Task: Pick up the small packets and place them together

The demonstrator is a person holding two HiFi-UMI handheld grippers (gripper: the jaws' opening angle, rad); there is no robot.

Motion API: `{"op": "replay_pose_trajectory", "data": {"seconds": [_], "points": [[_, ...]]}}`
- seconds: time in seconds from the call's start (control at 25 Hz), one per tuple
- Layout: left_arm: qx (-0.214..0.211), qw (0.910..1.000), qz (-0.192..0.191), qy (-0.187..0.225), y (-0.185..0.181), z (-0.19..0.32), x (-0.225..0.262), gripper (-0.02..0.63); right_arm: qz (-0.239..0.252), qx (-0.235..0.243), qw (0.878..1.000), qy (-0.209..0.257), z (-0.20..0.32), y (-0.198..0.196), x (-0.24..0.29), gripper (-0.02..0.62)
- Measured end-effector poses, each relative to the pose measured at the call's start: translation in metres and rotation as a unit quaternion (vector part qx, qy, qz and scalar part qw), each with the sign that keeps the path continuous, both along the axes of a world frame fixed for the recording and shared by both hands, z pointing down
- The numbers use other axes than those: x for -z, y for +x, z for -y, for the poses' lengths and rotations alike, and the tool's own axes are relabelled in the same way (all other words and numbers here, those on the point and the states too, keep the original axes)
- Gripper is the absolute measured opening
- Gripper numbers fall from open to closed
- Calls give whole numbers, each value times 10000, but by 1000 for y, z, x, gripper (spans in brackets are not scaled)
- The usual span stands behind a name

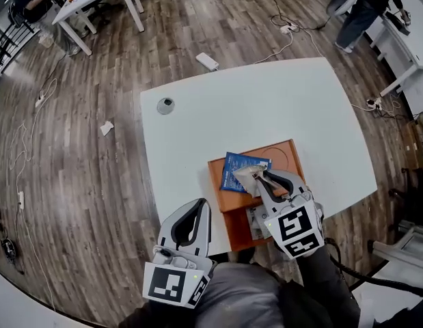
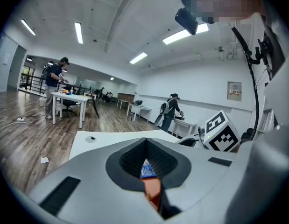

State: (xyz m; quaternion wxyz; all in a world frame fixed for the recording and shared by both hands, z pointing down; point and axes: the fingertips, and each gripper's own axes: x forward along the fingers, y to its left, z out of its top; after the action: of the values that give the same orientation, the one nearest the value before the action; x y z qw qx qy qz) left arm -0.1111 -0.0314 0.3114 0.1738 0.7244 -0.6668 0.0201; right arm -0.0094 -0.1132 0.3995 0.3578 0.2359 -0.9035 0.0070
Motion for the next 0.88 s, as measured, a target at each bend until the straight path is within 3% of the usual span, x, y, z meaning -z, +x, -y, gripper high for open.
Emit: {"op": "replay_pose_trajectory", "data": {"seconds": [0.16, 0.36, 0.6, 0.88], "points": [[38, 9998, -105, -141, -13, 4, -12, 2, -90, -107, 9999, -24, 9, -8, -14, 74], [74, 9996, -166, -203, -19, 3, -19, 2, -185, -250, 9995, 61, 14, -11, -22, 146], [143, 9997, -132, -147, -20, -3, -11, 2, 226, -351, 9985, 360, 14, -13, 7, 149], [53, 10000, -68, 25, 9, -25, 2, 2, 206, -612, 9955, 700, 3, 25, 25, 149]]}}
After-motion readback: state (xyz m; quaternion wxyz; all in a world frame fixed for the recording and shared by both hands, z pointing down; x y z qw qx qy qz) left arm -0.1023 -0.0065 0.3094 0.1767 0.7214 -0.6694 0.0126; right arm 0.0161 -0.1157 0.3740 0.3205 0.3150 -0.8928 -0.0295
